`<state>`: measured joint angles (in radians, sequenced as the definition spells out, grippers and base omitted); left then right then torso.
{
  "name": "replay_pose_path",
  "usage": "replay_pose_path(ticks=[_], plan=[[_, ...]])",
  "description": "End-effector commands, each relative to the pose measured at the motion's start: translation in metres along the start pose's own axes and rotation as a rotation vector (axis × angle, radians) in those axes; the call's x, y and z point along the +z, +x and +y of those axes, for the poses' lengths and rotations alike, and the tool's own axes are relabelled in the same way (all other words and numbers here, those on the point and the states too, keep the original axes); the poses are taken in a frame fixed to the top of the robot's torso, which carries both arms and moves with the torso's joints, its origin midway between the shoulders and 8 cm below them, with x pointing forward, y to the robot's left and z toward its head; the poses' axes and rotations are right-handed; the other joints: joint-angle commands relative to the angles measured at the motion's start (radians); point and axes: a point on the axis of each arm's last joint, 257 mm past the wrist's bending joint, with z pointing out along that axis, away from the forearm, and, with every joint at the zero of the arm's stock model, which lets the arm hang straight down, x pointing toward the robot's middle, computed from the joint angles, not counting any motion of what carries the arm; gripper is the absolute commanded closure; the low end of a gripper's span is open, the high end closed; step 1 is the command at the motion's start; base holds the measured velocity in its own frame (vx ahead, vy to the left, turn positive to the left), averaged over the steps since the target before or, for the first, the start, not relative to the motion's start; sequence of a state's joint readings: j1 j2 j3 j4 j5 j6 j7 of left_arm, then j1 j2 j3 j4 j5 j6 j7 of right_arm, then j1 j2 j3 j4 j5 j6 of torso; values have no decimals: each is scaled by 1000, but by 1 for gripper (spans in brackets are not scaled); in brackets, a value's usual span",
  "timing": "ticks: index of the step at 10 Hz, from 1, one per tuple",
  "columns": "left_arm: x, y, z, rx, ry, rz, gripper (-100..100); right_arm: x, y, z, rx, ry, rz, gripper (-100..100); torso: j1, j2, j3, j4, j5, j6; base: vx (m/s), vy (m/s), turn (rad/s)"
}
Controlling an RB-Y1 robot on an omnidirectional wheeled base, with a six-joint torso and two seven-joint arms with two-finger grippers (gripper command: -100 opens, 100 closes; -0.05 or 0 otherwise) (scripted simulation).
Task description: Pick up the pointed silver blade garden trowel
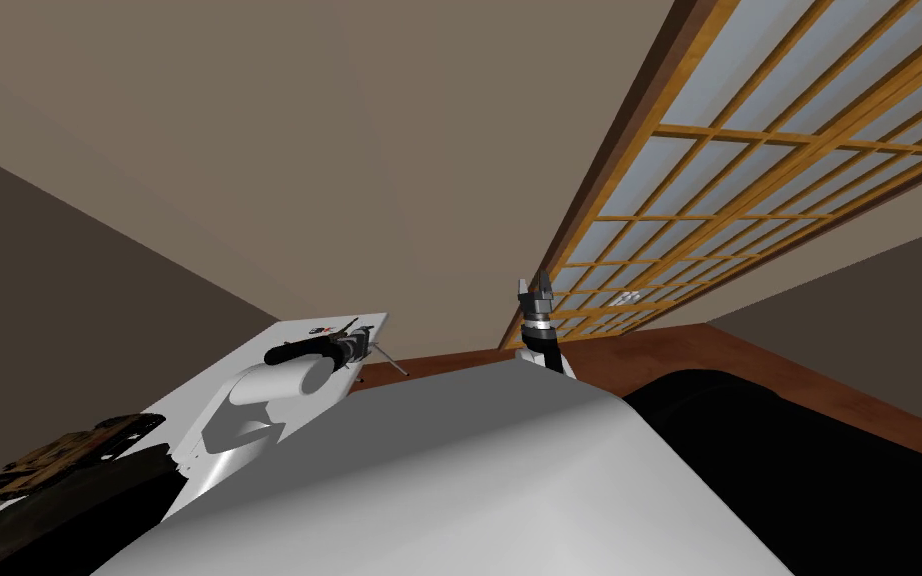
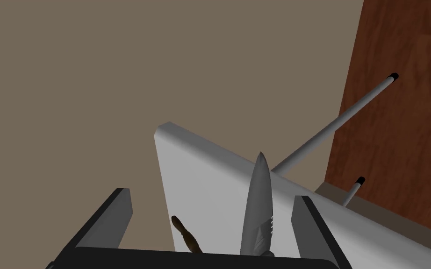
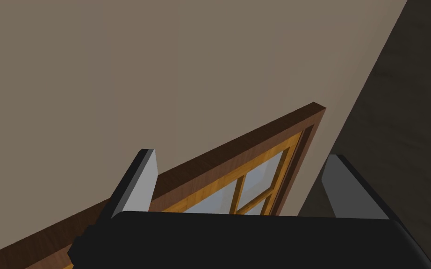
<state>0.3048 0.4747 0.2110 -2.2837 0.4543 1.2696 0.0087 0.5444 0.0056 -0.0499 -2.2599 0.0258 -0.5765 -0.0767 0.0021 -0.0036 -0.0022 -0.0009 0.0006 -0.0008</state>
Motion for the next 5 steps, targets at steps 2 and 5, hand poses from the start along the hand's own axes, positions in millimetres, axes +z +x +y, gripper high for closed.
replay_pose_path(ticks=[2,5], plan=[[0,-5,18,0,-77,-1,-100,0,0,0,0,0,0,0,0,-2,-1,0,0,0,99,20,-3],[-3,-9,33,0,-142,-2,-100,0,0,0,0,0,0,0,1,0,0,0,0,0,48,32,-2]])
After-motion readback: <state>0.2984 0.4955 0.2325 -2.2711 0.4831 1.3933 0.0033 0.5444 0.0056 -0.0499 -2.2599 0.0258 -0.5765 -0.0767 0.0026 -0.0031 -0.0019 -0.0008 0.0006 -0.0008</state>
